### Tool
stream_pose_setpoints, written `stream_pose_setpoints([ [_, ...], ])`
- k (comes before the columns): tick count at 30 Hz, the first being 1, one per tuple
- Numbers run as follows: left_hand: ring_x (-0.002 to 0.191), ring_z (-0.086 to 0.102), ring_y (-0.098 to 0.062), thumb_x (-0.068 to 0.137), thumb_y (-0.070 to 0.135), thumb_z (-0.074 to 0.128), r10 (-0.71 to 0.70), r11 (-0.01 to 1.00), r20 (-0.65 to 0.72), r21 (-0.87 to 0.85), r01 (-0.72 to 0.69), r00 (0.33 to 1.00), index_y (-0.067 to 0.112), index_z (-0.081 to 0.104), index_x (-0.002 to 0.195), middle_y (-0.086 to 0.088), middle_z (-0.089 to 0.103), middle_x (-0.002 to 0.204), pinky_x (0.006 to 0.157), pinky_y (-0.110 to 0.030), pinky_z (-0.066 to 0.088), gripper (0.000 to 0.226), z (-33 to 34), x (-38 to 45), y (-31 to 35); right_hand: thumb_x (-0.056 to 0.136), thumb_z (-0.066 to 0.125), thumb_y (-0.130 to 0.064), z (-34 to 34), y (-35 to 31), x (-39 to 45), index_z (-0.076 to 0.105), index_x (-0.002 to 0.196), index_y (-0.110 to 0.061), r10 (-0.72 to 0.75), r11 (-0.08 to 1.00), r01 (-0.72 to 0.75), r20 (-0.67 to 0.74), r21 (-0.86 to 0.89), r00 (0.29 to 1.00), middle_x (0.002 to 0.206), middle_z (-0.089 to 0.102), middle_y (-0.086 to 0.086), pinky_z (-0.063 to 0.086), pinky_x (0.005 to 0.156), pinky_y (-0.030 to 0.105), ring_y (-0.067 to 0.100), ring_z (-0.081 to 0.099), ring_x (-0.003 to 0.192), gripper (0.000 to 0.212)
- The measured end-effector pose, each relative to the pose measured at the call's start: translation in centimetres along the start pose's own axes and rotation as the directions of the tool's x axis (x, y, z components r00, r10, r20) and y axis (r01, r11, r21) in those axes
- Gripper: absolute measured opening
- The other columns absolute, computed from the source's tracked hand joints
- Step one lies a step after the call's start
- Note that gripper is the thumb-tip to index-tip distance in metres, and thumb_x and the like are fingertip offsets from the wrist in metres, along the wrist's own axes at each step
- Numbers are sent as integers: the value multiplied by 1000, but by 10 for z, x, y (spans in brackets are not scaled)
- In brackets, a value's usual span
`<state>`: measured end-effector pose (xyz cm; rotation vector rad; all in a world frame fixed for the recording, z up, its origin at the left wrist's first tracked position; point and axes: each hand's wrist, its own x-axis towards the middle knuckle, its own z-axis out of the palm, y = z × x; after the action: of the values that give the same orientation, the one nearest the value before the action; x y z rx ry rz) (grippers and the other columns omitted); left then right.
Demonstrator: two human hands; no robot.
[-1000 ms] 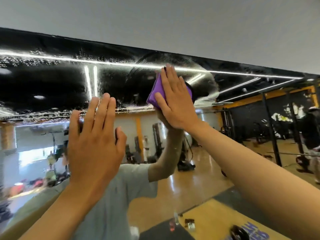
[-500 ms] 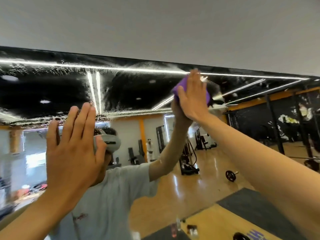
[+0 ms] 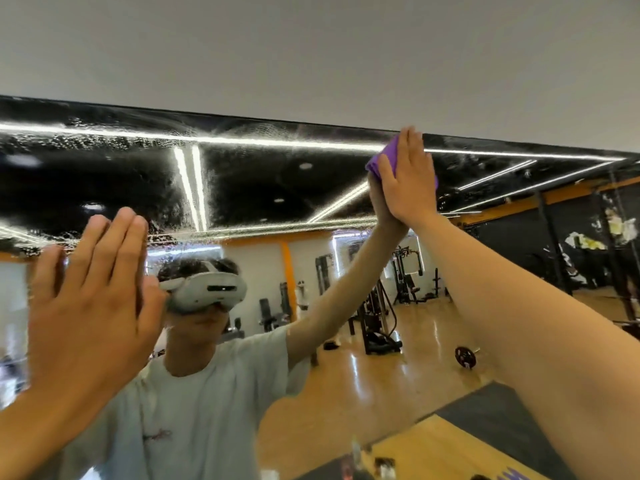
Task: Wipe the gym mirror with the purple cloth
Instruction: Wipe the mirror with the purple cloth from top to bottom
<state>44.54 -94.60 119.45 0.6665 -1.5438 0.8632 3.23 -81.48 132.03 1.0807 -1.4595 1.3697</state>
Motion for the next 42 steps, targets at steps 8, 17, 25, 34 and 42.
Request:
stream_pose_setpoints([
  [8, 163, 8, -24, 104, 46, 22, 15, 1000, -2, 24, -15, 1000, 16, 15, 169, -2, 12, 176, 125, -64, 21, 72, 0, 1, 0, 107, 20, -53, 8, -22, -16, -1, 165, -7, 105, 994, -105, -4, -11, 994, 175, -2, 10, -1, 131, 46, 23, -4, 161, 77],
  [17, 162, 15, -25, 103, 43, 35, 21, 994, 6, 110, -22, 1000, 10, 24, 166, -8, 21, 174, 128, -54, 13, 71, -18, -1, 9, 107, 30, -53, 46, -137, -81, 11, 166, -8, -495, 866, 500, 99, -25, 863, 175, 4, 9, 1, 130, 47, 21, 1, 162, 77],
  [25, 162, 14, -24, 104, 44, 36, 19, 994, -3, 104, -19, 1000, 12, 25, 166, -6, 21, 174, 129, -53, 12, 71, -18, -3, 9, 107, 21, -56, 8, -15, -47, 4, 167, -12, -48, 997, 51, 39, -56, 998, 175, 4, 8, 1, 131, 45, 23, 3, 161, 76],
  [34, 161, 16, -27, 105, 43, 35, 2, 992, 8, 128, -3, 1000, 10, 22, 166, -8, 21, 174, 129, -54, 10, 70, -22, -1, 13, 106, 20, -57, 19, -65, -93, 1, 166, -9, -59, 998, 61, 42, -27, 997, 175, -2, 8, -2, 131, 48, 22, -5, 161, 78],
  [42, 163, 10, -22, 107, 46, 28, 173, 985, 47, 17, -174, 984, 20, 21, 168, -4, 16, 176, 131, -52, 10, 66, 12, 51, 103, 108, 33, -52, 31, -84, -127, 10, 167, -15, -436, 895, 444, 126, -44, 891, 175, 2, 3, -3, 131, 43, 17, -3, 161, 73],
])
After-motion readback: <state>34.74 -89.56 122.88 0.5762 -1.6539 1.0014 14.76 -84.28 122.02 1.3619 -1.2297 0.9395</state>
